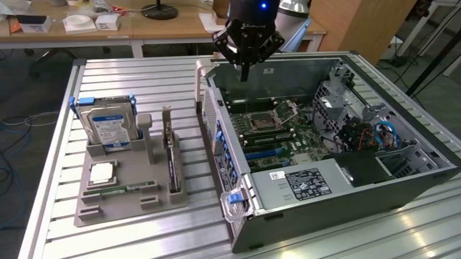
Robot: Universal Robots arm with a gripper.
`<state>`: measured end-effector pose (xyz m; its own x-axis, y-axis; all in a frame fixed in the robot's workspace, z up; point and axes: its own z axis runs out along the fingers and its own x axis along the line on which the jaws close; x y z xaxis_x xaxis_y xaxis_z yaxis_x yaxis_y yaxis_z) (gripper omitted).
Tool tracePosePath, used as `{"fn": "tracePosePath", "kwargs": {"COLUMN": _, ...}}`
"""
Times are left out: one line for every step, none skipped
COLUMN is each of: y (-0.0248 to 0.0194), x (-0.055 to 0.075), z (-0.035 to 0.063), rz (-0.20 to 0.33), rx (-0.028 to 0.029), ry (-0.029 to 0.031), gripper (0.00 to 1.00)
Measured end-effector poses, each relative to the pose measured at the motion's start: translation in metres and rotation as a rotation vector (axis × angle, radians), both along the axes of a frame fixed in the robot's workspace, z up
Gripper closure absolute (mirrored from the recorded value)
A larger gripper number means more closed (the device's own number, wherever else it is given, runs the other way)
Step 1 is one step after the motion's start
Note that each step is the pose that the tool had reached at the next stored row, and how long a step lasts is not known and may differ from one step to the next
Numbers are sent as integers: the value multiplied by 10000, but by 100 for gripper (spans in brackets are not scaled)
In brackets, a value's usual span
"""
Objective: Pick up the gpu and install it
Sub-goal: 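Reach for the gpu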
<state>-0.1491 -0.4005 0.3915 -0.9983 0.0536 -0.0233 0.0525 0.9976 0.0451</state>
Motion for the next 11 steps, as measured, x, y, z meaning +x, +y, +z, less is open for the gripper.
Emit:
{"fn": "tracePosePath", "kwargs": {"y": -1, "x": -11, "z": -1, "rz": 13, "rx": 0, "ry": 0, "gripper": 89}}
{"fn": "tracePosePath", "kwargs": {"y": -1, "x": -24, "z": -1, "rz": 29, "rx": 0, "ry": -1, "gripper": 89}}
{"fn": "tracePosePath", "kwargs": {"y": -2, "x": -35, "z": -2, "rz": 41, "rx": 0, "ry": -1, "gripper": 89}}
{"fn": "tracePosePath", "kwargs": {"y": -2, "x": -46, "z": -2, "rz": 54, "rx": 0, "ry": 0, "gripper": 89}}
{"fn": "tracePosePath", "kwargs": {"y": -3, "x": -57, "z": -3, "rz": 68, "rx": 0, "ry": -1, "gripper": 89}}
{"fn": "tracePosePath", "kwargs": {"y": -4, "x": -68, "z": -3, "rz": 82, "rx": 0, "ry": 0, "gripper": 89}}
{"fn": "tracePosePath", "kwargs": {"y": -5, "x": -80, "z": -4, "rz": 96, "rx": 0, "ry": -1, "gripper": 89}}
{"fn": "tracePosePath", "kwargs": {"y": -5, "x": -93, "z": -4, "rz": 111, "rx": 0, "ry": 0, "gripper": 89}}
{"fn": "tracePosePath", "kwargs": {"y": -6, "x": -105, "z": -5, "rz": 123, "rx": 0, "ry": 0, "gripper": 89}}
{"fn": "tracePosePath", "kwargs": {"y": -7, "x": -116, "z": -5, "rz": 138, "rx": 0, "ry": 0, "gripper": 89}}
{"fn": "tracePosePath", "kwargs": {"y": -9, "x": -127, "z": -6, "rz": 154, "rx": 0, "ry": 0, "gripper": 89}}
